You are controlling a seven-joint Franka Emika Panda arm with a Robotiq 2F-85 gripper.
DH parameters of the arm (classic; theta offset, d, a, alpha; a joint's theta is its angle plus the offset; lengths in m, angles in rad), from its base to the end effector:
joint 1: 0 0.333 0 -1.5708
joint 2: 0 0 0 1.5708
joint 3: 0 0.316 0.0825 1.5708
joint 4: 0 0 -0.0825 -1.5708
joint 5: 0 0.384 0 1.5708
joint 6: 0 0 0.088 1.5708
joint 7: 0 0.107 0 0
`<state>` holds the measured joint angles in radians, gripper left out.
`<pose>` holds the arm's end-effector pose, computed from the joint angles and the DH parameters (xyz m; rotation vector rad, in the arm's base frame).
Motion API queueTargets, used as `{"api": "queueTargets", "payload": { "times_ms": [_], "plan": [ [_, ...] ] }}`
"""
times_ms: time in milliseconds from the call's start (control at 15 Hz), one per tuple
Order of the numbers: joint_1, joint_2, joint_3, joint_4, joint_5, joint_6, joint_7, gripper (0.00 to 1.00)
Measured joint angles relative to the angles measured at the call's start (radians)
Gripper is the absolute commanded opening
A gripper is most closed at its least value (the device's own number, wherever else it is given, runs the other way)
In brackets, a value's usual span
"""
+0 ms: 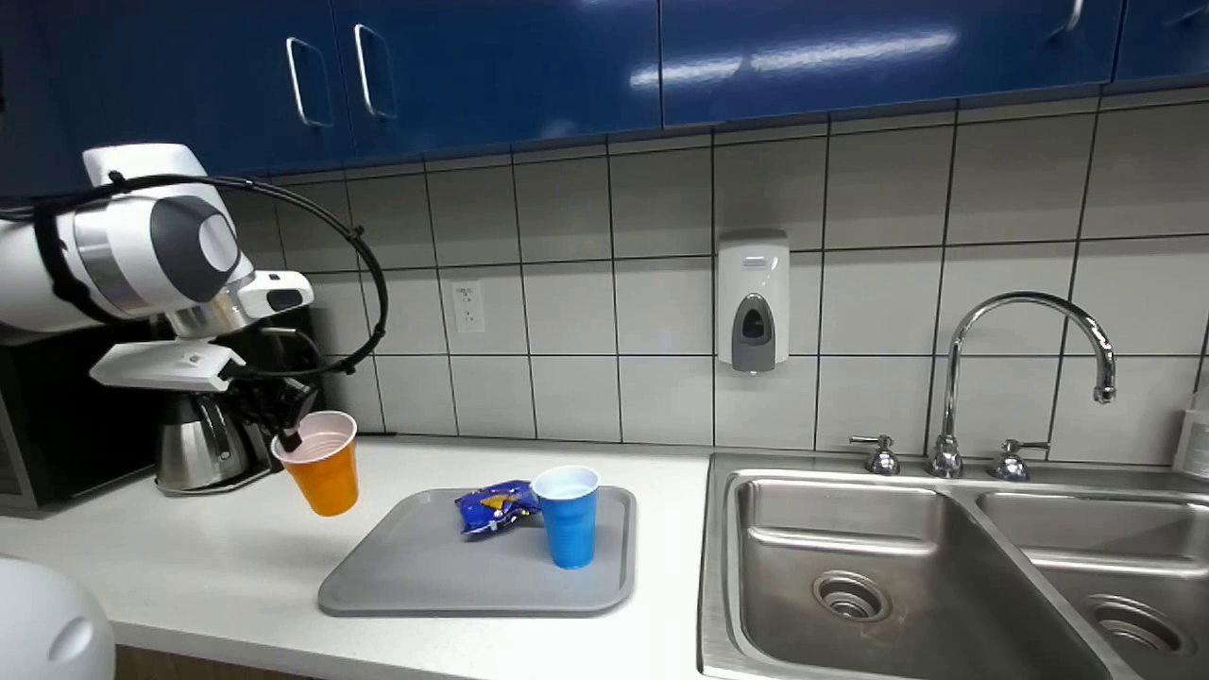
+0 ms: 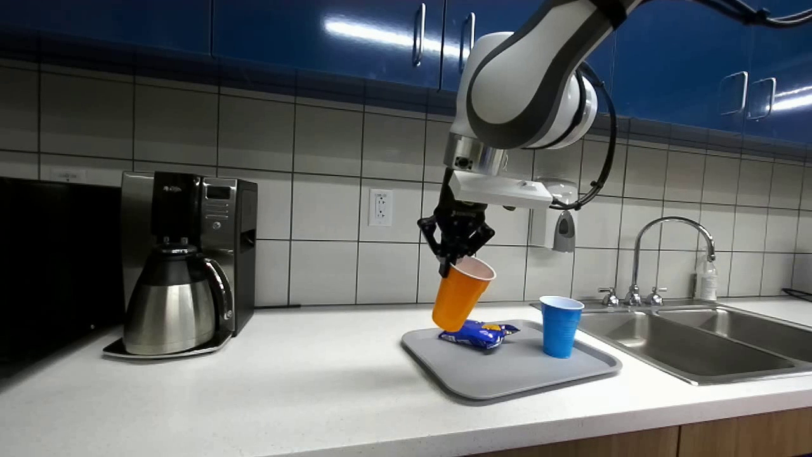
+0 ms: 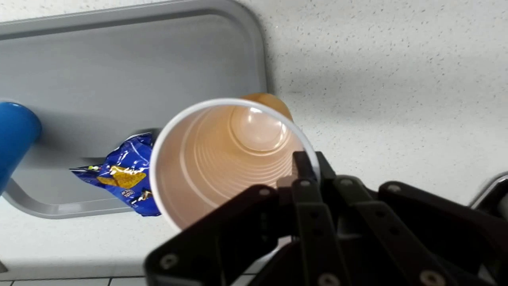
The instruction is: Place the cups directly onto the counter
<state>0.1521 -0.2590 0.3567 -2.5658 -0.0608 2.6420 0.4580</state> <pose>0.3994 0.2240 0.3833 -3.0591 -0.1577 -0.5252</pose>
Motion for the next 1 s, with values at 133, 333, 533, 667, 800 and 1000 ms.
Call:
{"api": "queueTargets", "payload": {
  "times_ms": [133, 333, 533, 667, 800, 1000],
  "plan": [
    [0.000, 0.021, 0.025, 0.013, -0.023, 0.000, 0.032, 0.01],
    [0.002, 0.065, 0.056, 0.043, -0.070, 0.000, 0.086, 0.01],
    [0.008, 0.123, 0.077, 0.081, -0.131, 0.000, 0.146, 0.01],
    [0.020, 0.167, 0.080, 0.111, -0.178, 0.000, 0.192, 0.01],
    [0.025, 0.214, 0.090, 0.144, -0.225, 0.000, 0.238, 0.01],
    [0.036, 0.286, 0.100, 0.197, -0.288, -0.004, 0.296, 0.01]
  ]
}}
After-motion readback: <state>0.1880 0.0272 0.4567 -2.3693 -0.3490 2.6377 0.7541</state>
